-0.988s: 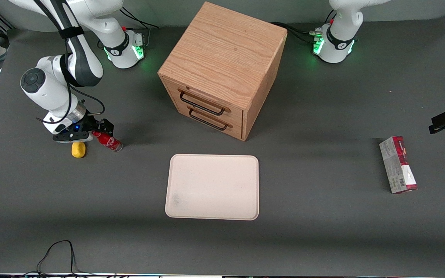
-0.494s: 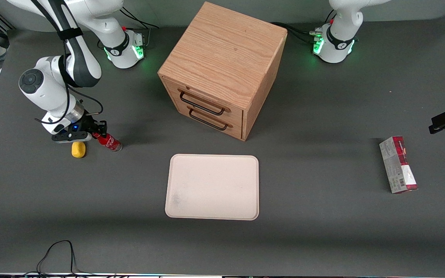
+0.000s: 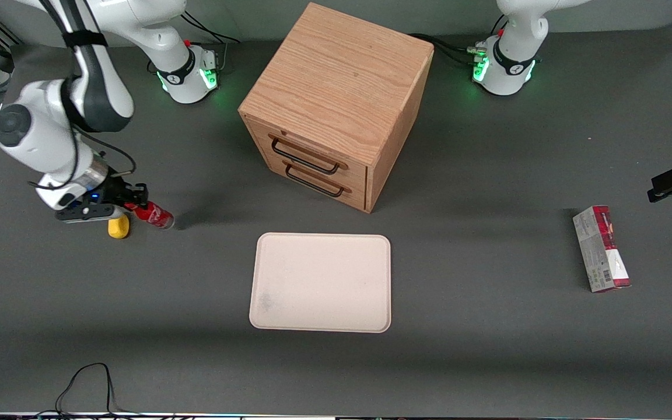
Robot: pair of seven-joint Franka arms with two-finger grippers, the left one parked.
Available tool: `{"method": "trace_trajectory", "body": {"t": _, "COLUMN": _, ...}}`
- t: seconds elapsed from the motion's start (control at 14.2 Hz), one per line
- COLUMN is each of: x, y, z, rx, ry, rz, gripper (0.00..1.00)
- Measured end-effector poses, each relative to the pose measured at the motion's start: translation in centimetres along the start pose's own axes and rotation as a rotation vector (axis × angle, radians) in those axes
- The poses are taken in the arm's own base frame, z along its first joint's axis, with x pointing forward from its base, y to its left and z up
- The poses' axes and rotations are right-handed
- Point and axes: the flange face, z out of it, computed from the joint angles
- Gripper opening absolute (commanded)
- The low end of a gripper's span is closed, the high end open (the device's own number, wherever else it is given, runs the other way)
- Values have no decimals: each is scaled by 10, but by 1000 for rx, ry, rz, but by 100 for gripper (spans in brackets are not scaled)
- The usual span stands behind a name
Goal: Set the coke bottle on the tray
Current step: 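Lift the bottle and carry it toward the white tray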
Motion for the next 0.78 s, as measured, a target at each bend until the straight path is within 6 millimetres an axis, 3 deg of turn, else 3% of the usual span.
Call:
{"method": "trace_trajectory", "body": {"t": 0.21, "x": 22, "y": 1, "z": -96, "rx": 3, "ry": -2, "rz": 4, "gripper": 0}}
{"method": "trace_trajectory", "body": {"t": 0.42, "x": 29, "y": -5, "z": -181, "rx": -1, "ry": -5, "rz": -5, "gripper": 0}}
{"method": "trace_trajectory", "body": {"t": 0.56, "x": 39, "y": -23, "z": -217, "rx": -10, "ry": -5, "rz": 6, "gripper": 0}}
{"method": "trace_trajectory", "body": {"t": 0.78, "x": 66, "y": -76, "z": -238, "rx": -16, "ry": 9, "rz": 7, "gripper": 0}}
